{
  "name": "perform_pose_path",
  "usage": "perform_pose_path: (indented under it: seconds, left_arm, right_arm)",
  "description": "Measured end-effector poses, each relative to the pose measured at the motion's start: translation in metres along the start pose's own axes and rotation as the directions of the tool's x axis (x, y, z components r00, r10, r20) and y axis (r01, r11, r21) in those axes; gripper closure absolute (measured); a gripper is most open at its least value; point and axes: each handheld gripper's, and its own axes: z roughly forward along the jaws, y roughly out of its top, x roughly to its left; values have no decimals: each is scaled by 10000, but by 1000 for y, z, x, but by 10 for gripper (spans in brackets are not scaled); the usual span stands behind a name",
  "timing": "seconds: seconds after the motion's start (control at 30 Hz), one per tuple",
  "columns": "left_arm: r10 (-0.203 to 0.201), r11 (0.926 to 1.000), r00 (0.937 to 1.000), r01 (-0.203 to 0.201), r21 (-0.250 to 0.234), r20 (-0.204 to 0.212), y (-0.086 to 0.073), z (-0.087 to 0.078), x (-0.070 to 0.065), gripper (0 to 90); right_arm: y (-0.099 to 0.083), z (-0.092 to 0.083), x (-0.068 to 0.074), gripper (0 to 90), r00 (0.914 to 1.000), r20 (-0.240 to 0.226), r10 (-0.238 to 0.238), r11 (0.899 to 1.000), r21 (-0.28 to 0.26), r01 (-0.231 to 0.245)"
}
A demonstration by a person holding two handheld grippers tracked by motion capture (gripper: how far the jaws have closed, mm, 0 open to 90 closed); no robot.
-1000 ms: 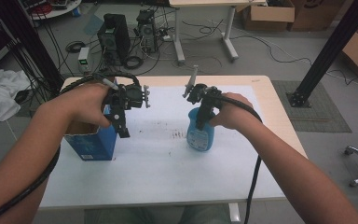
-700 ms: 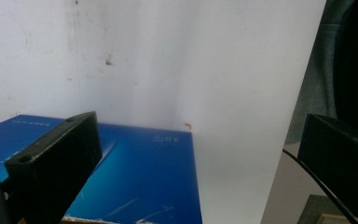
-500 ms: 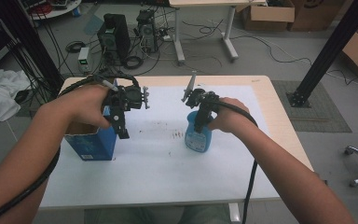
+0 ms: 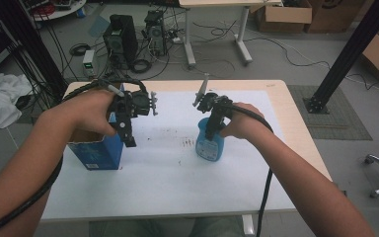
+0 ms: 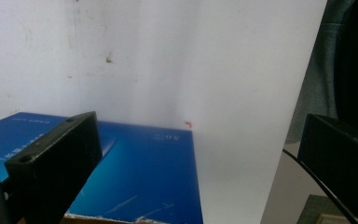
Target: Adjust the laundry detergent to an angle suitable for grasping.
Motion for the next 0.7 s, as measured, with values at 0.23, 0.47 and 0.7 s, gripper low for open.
perform_pose_path:
  seconds: [0.23, 0.47, 0.7]
  left_arm:
    - [-2, 10000, 10000, 2, 20, 18, 0, 0, 1, 1]
    - [-18, 10000, 10000, 18, 54, 33, 0, 1, 2, 1]
    - [49, 10000, 10000, -49, 38, 42, 2, 0, 2, 1]
  right_arm:
    - [-2, -9, -4, 229, 10000, -66, 50, 9993, -383, -53]
    - [-5, -26, 0, 157, 9994, -116, -339, 9969, -712, 330]
    - [-4, -41, 4, 147, 9975, 116, -696, 9956, -623, 702]
